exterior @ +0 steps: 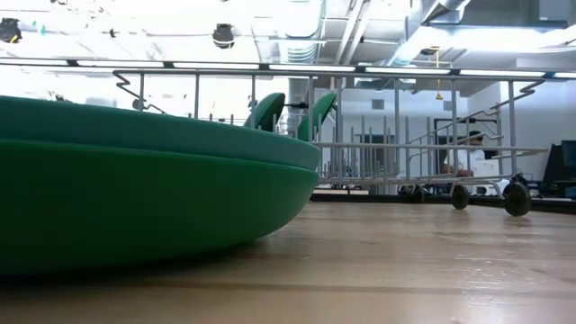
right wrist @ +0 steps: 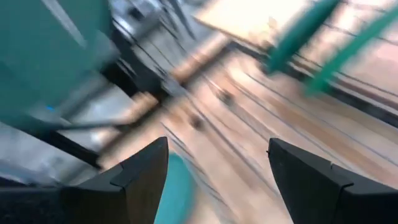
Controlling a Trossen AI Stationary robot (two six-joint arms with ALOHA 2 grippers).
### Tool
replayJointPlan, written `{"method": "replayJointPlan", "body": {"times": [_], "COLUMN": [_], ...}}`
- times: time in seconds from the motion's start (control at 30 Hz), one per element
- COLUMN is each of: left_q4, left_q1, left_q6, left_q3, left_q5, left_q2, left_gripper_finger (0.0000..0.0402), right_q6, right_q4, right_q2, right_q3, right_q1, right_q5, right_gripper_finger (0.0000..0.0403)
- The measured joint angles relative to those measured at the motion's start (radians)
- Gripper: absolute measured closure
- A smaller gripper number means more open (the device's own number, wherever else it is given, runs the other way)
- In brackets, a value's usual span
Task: Sort dishes
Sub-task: Put the blue plate into the dish rack
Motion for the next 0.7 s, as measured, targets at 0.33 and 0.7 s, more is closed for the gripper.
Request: {"method": "replayJointPlan", "body": {"times": [0.33,0.7], "left_q4": [0.653,1.381], "left_q1": [0.422,0.477], "left_q6": [0.277,0.256], "left_q3": [0.021,0.021], "left_q5": [0.747,1.173], "left_q2": [0.048,0.264], "left_gripper_finger": [0.0401,0.0401], "right_q6": [-0.036,-0.071], "right_q4": [-0.153,-0.13], "right_q2": [-0.078,-0.081], "right_q3": [-0.101,-0.175], "right_q1": [-0.106,-0.124], "right_q5": [-0.01,-0.086], "right_gripper_finger": [0.0121,0.0121]}}
